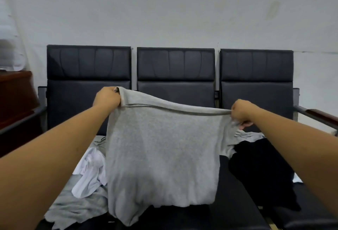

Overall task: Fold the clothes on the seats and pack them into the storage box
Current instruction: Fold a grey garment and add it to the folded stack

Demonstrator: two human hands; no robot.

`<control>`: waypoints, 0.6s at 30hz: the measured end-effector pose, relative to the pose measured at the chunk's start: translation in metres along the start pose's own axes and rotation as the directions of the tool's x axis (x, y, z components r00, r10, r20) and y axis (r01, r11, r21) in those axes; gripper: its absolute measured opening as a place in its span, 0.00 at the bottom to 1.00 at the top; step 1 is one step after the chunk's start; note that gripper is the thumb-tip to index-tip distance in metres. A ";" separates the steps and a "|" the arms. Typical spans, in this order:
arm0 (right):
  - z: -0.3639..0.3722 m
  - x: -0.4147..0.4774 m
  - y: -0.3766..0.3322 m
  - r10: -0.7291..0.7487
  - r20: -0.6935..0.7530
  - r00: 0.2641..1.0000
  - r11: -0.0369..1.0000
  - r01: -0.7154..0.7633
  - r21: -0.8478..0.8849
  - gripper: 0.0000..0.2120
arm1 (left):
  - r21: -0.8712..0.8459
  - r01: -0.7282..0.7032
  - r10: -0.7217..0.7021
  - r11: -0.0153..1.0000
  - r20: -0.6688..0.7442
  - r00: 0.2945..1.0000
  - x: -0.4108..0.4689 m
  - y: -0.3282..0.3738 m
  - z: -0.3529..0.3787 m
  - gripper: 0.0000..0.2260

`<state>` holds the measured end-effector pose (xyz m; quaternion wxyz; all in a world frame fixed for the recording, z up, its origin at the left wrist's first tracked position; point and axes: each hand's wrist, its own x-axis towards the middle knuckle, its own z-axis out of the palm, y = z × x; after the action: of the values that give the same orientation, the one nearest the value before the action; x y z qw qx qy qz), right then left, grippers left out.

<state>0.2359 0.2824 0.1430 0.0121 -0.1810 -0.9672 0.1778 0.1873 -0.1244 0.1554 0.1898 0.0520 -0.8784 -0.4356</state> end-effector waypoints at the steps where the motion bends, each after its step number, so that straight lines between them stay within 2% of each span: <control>1: 0.004 0.007 0.002 0.028 -0.009 1.000 0.985 -0.026 0.171 0.06 | -0.033 0.060 -0.060 0.998 0.013 0.998 0.002 -0.005 0.004 0.13; 2: 0.007 0.011 0.001 0.048 -0.002 0.999 0.937 -0.044 0.348 0.08 | -0.111 0.144 -0.138 0.983 0.060 0.989 0.004 -0.009 0.007 0.13; 3: 0.010 0.020 -0.001 0.077 0.026 0.997 0.836 -0.079 0.543 0.08 | -0.222 0.239 -0.214 0.945 0.134 0.968 0.006 -0.010 0.011 0.13; 4: 0.011 0.027 -0.005 0.103 0.060 0.993 0.667 -0.114 0.736 0.07 | -0.356 0.329 -0.267 0.874 0.213 0.940 0.008 -0.008 0.015 0.12; 5: 0.009 0.035 -0.010 0.115 0.075 0.991 0.504 -0.123 0.855 0.12 | -0.486 0.394 -0.282 0.780 0.289 0.915 0.011 -0.003 0.018 0.11; 6: 0.004 0.042 -0.015 0.118 0.048 0.992 0.391 -0.091 0.916 0.16 | -0.591 0.419 -0.259 0.689 0.339 0.905 0.015 0.003 0.019 0.11; 8: -0.017 0.048 -0.029 0.122 -0.137 0.983 0.334 0.090 0.938 0.16 | -0.723 0.351 -0.148 0.596 0.331 0.932 0.028 0.019 0.018 0.12; 10: -0.051 0.050 -0.042 0.125 -0.368 0.921 0.357 0.304 0.883 0.12 | -0.807 0.218 -0.047 0.550 0.230 0.972 0.039 0.042 0.010 0.12; 12: -0.087 0.048 -0.052 0.117 -0.512 0.851 0.344 0.449 0.825 0.09 | -0.880 0.120 0.032 0.459 0.151 0.988 0.047 0.069 -0.004 0.13; 15: -0.125 0.041 -0.057 0.076 -0.601 0.796 0.214 0.575 0.789 0.09 | -0.942 0.045 0.124 0.332 0.091 0.988 0.056 0.101 -0.020 0.14; 16: -0.132 0.032 -0.060 0.059 -0.613 0.788 0.182 0.596 0.782 0.09 | -0.947 0.028 0.152 0.321 0.080 0.985 0.057 0.106 -0.024 0.13; 18: -0.138 0.017 -0.064 0.045 -0.627 0.778 0.190 0.609 0.770 0.08 | -0.945 0.013 0.198 0.328 0.082 0.977 0.052 0.108 -0.030 0.11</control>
<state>0.2104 0.2794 0.2934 0.4145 0.0173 -0.6231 0.6631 0.1585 -0.0943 0.2717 0.1284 -0.1576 -0.4803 -0.8532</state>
